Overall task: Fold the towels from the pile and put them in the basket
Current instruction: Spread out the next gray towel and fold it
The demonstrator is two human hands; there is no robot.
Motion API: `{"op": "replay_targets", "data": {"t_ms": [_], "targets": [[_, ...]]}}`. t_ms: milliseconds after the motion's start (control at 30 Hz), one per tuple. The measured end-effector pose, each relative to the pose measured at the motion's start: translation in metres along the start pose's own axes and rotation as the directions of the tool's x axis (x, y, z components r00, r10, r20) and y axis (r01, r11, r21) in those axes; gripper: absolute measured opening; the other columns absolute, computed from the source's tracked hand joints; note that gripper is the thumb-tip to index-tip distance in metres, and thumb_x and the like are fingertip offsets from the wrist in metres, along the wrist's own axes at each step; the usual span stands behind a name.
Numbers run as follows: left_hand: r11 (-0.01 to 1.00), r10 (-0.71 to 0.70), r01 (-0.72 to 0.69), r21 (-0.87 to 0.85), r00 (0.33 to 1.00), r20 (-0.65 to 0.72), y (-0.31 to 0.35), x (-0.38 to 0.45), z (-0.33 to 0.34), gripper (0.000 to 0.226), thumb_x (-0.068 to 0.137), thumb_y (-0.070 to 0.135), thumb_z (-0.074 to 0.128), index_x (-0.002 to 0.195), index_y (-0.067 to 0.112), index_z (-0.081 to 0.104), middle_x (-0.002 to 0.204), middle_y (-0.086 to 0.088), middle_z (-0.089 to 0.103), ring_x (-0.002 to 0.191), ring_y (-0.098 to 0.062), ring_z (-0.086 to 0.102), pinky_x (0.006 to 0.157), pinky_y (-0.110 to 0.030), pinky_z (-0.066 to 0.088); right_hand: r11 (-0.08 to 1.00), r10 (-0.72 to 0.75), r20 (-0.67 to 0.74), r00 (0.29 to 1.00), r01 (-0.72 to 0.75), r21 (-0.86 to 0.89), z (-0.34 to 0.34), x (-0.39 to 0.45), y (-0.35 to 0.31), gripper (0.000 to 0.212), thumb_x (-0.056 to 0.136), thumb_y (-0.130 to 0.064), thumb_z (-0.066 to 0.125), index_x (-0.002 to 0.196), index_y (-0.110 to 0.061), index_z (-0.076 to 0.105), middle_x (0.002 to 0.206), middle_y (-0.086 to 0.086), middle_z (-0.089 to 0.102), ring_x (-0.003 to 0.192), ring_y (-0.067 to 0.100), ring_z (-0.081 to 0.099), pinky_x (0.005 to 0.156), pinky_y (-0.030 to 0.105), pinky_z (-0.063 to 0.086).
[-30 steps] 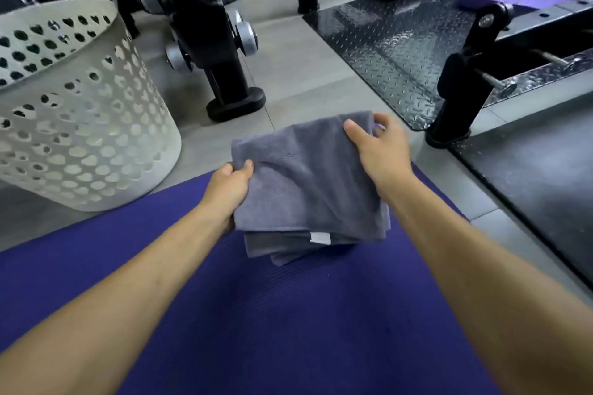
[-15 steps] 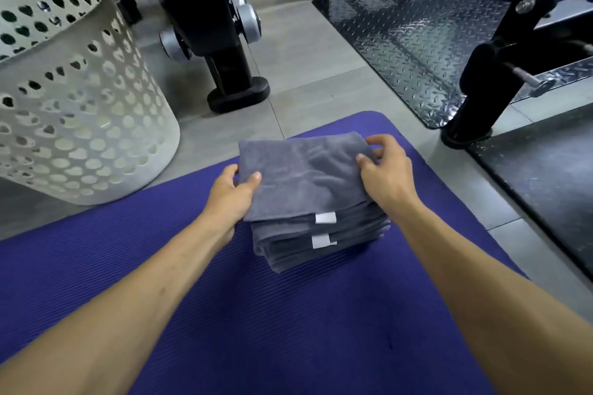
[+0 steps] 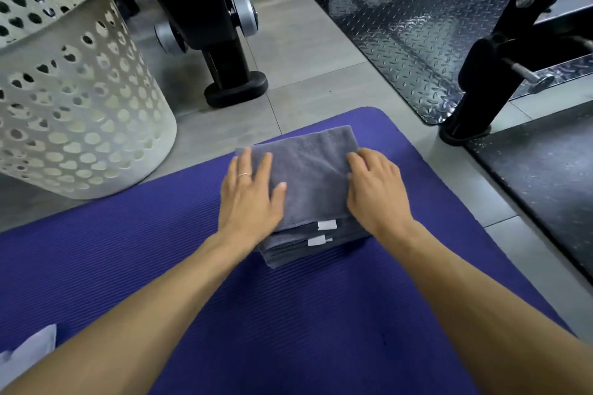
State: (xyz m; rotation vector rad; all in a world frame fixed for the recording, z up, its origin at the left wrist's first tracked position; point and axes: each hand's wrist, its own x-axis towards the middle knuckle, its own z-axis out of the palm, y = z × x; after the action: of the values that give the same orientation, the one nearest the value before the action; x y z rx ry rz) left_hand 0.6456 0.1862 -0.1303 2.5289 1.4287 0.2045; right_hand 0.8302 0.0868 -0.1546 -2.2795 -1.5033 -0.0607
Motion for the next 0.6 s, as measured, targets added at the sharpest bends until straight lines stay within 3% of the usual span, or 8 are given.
{"op": "replay_targets", "data": {"t_ms": [100, 167, 267, 333, 400, 500, 567, 600], "targets": [[0.986, 0.090, -0.116, 0.116, 0.973, 0.210, 0.003, 0.001, 0.020, 0.062, 0.101, 0.057, 0.022, 0.157, 0.033, 0.007, 0.166, 0.000, -0.010, 0.152, -0.024, -0.013, 0.122, -0.050, -0.005, 0.987, -0.161, 0.202, 0.966, 0.156, 0.041, 0.013, -0.001, -0.011, 0.061, 0.098, -0.043, 0.019, 0.144, -0.011, 0.044, 0.155, 0.012, 0.037, 0.144, 0.029, 0.032, 0.116, 0.043, 0.025], [0.989, 0.086, -0.110, 0.099, 0.972, 0.220, -0.006, -0.009, 0.033, 0.066, 0.099, 0.062, 0.017, 0.157, 0.036, 0.002, 0.165, 0.006, -0.014, 0.151, -0.020, -0.016, 0.122, -0.049, -0.007, 0.993, -0.106, 0.348, 0.932, 0.118, -0.014, 0.021, -0.013, -0.002, 0.078, 0.092, -0.056, -0.003, 0.157, -0.018, 0.019, 0.165, 0.006, 0.012, 0.152, 0.021, 0.011, 0.123, 0.039, 0.007], [0.997, 0.064, -0.071, 0.034, 0.984, 0.168, -0.018, -0.021, 0.040, 0.073, 0.094, 0.067, 0.015, 0.157, 0.033, -0.003, 0.163, 0.008, -0.020, 0.150, -0.017, -0.021, 0.122, -0.045, -0.006, 0.994, -0.004, 0.396, 0.918, 0.047, -0.099, 0.026, -0.025, 0.009, 0.084, 0.087, -0.060, -0.013, 0.158, -0.019, 0.004, 0.166, 0.003, -0.001, 0.153, 0.019, -0.001, 0.123, 0.040, -0.002], [0.997, 0.027, -0.013, -0.082, 0.985, 0.171, -0.019, -0.025, 0.039, 0.076, 0.095, 0.067, 0.022, 0.157, 0.030, -0.001, 0.163, 0.006, -0.020, 0.150, -0.015, -0.020, 0.123, -0.041, -0.001, 0.994, 0.032, 0.411, 0.911, 0.016, -0.112, 0.022, -0.023, 0.003, 0.077, 0.094, -0.057, -0.005, 0.158, -0.016, 0.005, 0.166, 0.004, 0.001, 0.153, 0.020, -0.001, 0.122, 0.041, -0.003], [0.963, -0.027, 0.077, -0.257, 0.981, 0.192, -0.020, -0.029, 0.031, 0.074, 0.097, 0.062, 0.033, 0.158, 0.029, 0.007, 0.164, 0.009, -0.014, 0.151, -0.011, -0.011, 0.123, -0.035, 0.006, 0.997, 0.029, 0.365, 0.930, -0.002, -0.075, 0.013, -0.021, -0.009, 0.061, 0.103, -0.045, 0.019, 0.153, -0.010, 0.024, 0.162, 0.009, 0.021, 0.150, 0.025, 0.015, 0.123, 0.041, 0.006], [0.901, -0.078, 0.122, -0.417, 0.990, 0.121, -0.033, -0.049, 0.007, 0.057, 0.098, 0.040, 0.054, 0.150, 0.022, 0.040, 0.160, 0.004, 0.027, 0.146, -0.009, 0.026, 0.114, -0.018, 0.019, 0.994, -0.048, 0.193, 0.980, 0.029, 0.103, -0.004, -0.032, -0.037, 0.026, 0.098, -0.021, 0.049, 0.113, -0.003, 0.059, 0.115, 0.013, 0.061, 0.107, 0.031, 0.054, 0.101, 0.042, 0.040], [0.894, -0.078, 0.086, -0.440, 0.996, 0.038, -0.048, -0.072, -0.016, 0.032, 0.096, 0.026, 0.062, 0.127, 0.020, 0.065, 0.129, 0.005, 0.064, 0.119, -0.007, 0.058, 0.103, -0.016, 0.038, 0.975, -0.099, 0.172, 0.980, 0.061, 0.214, -0.014, -0.049, -0.064, 0.019, 0.093, -0.017, 0.056, 0.106, -0.004, 0.063, 0.102, 0.011, 0.063, 0.094, 0.032, 0.057, 0.086, 0.043, 0.046], [0.876, -0.085, 0.096, -0.472, 0.995, 0.044, -0.055, -0.085, -0.030, 0.020, 0.094, 0.022, 0.064, 0.114, 0.022, 0.071, 0.110, 0.010, 0.072, 0.102, -0.004, 0.065, 0.095, -0.020, 0.047, 0.963, -0.123, 0.206, 0.971, 0.067, 0.261, -0.019, -0.058, -0.080, 0.019, 0.092, -0.017, 0.058, 0.107, -0.006, 0.064, 0.102, 0.010, 0.064, 0.093, 0.032, 0.058, 0.082, 0.043, 0.047]]}}
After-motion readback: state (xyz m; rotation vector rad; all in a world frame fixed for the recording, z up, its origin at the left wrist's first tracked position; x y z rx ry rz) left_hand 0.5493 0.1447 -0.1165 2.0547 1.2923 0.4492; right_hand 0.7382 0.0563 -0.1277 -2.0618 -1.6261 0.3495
